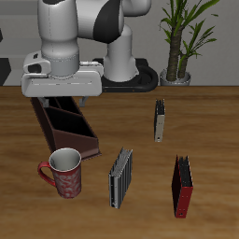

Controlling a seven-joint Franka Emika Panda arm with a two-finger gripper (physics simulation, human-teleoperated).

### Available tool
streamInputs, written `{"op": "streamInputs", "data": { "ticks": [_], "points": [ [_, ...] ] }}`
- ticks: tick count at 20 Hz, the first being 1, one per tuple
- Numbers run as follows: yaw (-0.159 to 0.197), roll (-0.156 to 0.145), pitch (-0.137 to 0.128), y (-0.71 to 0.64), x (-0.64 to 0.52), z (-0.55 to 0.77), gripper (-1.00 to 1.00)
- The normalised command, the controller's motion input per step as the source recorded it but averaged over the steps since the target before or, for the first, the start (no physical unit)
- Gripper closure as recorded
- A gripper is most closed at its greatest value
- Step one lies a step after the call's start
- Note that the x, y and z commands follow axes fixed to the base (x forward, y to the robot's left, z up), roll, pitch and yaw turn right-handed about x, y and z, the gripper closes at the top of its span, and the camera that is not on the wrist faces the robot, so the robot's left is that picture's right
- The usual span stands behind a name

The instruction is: Place the red mug into the right desk caddy's right compartment

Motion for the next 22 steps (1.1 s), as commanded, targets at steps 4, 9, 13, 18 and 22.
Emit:
{"op": "streamInputs", "data": {
  "ticks": [4, 9, 13, 18, 22],
  "points": [
    [0.025, -0.016, 0.001, 0.13, 0.18, -0.18, -1.0],
    [0.037, 0.022, -0.006, 0.19, 0.14, -0.15, -1.0],
    [0.028, -0.01, -0.011, 0.05, 0.1, -0.16, -1.0],
    [0.011, 0.008, -0.008, 0.05, 0.03, -0.11, -1.0],
    [0.051, 0.017, 0.008, 0.08, 0.07, -0.23, -1.0]
  ]
}}
